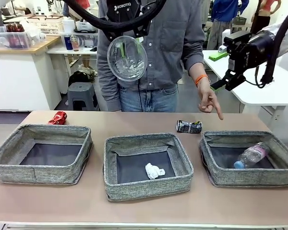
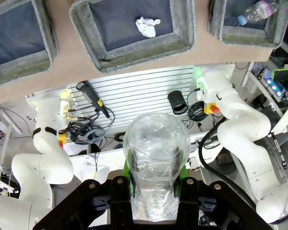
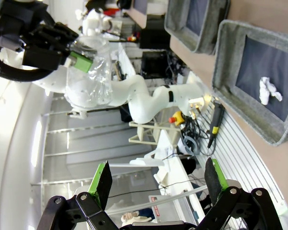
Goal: Sort the waste into the appropriate baskets.
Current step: Place the picked waste into the Fabric basket indicated by the person.
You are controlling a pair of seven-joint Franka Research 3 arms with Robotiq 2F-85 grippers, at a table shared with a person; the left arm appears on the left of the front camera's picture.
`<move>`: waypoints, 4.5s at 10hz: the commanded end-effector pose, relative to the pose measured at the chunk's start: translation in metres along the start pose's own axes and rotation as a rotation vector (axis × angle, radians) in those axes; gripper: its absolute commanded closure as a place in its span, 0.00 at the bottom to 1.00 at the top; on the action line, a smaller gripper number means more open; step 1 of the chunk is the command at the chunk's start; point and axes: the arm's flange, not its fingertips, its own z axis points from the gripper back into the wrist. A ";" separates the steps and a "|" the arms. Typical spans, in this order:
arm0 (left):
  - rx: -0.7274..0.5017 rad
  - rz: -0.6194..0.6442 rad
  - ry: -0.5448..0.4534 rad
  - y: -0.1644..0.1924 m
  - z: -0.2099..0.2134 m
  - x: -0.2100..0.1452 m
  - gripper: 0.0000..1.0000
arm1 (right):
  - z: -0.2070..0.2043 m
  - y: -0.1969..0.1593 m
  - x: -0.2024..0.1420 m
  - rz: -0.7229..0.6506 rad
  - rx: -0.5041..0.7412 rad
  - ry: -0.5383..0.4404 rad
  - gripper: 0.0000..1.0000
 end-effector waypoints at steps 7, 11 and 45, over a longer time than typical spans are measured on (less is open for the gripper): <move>-0.066 0.069 -0.274 -0.085 -0.062 -0.036 0.65 | 0.099 0.004 -0.154 0.026 -0.062 -0.419 0.00; -0.042 -0.039 -0.302 -0.177 -0.078 0.034 0.65 | 0.116 -0.032 -0.254 -0.041 -0.084 -0.596 0.00; -0.288 0.072 -0.380 -0.194 -0.183 0.060 0.00 | 0.129 -0.111 -0.328 -0.009 0.118 -0.736 0.00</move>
